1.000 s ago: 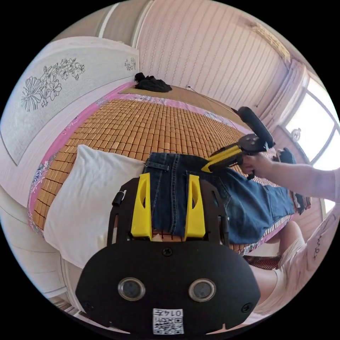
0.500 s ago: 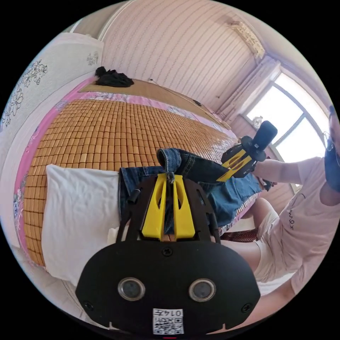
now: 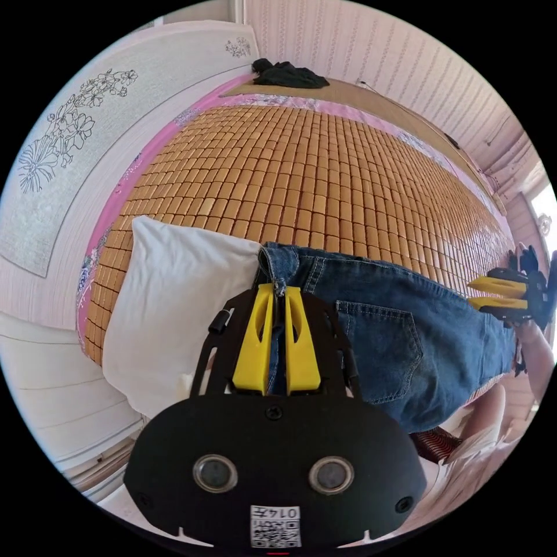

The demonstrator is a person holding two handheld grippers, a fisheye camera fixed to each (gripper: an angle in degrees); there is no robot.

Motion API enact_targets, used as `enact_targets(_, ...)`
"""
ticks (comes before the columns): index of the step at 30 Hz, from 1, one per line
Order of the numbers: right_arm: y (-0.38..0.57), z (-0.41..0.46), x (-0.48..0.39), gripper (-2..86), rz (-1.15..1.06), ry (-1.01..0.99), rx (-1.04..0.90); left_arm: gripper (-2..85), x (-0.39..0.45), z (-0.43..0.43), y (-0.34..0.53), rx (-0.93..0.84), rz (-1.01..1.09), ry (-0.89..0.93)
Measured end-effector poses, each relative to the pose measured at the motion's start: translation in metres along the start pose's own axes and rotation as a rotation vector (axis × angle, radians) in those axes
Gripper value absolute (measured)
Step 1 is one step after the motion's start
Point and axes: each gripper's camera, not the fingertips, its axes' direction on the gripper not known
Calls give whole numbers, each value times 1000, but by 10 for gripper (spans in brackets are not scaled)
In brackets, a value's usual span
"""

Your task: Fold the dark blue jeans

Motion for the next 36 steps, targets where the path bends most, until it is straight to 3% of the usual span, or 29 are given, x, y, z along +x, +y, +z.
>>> enact_targets(2, 42, -9, 11, 51, 83, 64, -27, 56, 2, 20, 1, -56, -13, -23)
enact_targets(6, 119, -24, 33, 45, 293, 76, -55, 84, -1, 10, 10, 9, -86, -4)
enact_targets(10, 205, -43, 31, 44, 464, 92, -75, 48, 4, -36, 58, 165, -147, -171)
enact_targets(13, 239, -40, 6, 34, 503, 43, -94, 12, 52, -59, 91, 227, 0, -86)
enact_targets(20, 198, -16, -7, -7, 413, 137, -52, -9, 324, -33, 136, 116, 571, 421)
enact_targets(24, 165, 10, 18, -7, 414, 211, -131, -10, 407, 0, 144, 99, 645, 233)
enact_targets(26, 156, 43, 28, -8, 383, 124, -267, -10, 426, 34, 143, -84, 652, 311)
enact_targets(30, 158, 50, 29, -9, 307, 126, -277, -10, 423, 41, 147, -40, 621, 375)
enact_targets(36, 158, 63, 48, -10, 297, 86, -318, -10, 438, 47, 152, -18, 656, 262)
